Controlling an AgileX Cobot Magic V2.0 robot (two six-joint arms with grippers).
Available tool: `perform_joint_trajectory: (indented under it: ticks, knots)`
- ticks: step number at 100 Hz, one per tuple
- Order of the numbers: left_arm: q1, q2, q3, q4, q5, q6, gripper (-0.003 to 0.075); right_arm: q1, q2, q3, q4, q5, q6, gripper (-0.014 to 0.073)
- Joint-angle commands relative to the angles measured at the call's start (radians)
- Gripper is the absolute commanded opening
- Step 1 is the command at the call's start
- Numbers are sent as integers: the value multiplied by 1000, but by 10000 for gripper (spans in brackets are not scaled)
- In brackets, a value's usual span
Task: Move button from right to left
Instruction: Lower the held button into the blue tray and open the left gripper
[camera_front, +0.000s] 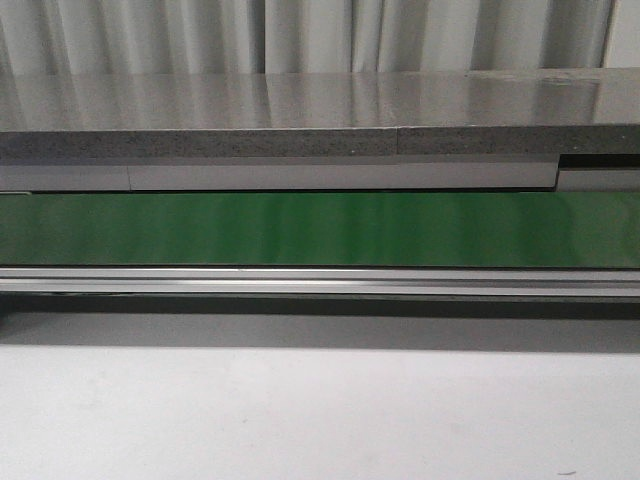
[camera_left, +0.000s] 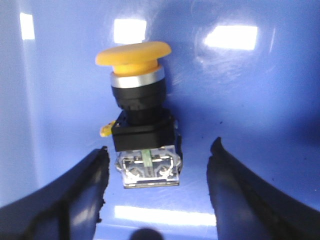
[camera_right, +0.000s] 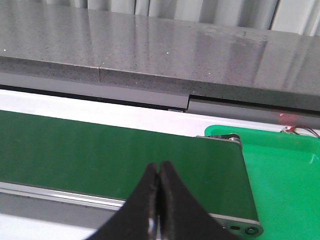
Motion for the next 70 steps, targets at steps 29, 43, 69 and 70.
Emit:
perform_joint_trajectory:
  ticks: [29, 43, 69, 70]
  knots:
    - [-2, -167, -27, -37, -108, -71, -18, -2, 9, -26, 5, -81, -1, -68]
    - [-6, -242, -25, -145, -142, -71, -20, -2, 9, -26, 5, -81, -1, -68]
    - [-62, -416, 83, -197, -214, -71, -20, -2, 9, -26, 5, -81, -1, -68]
    - [-64, -427, 94, -197, -222, -71, -20, -2, 9, -26, 5, -81, -1, -68]
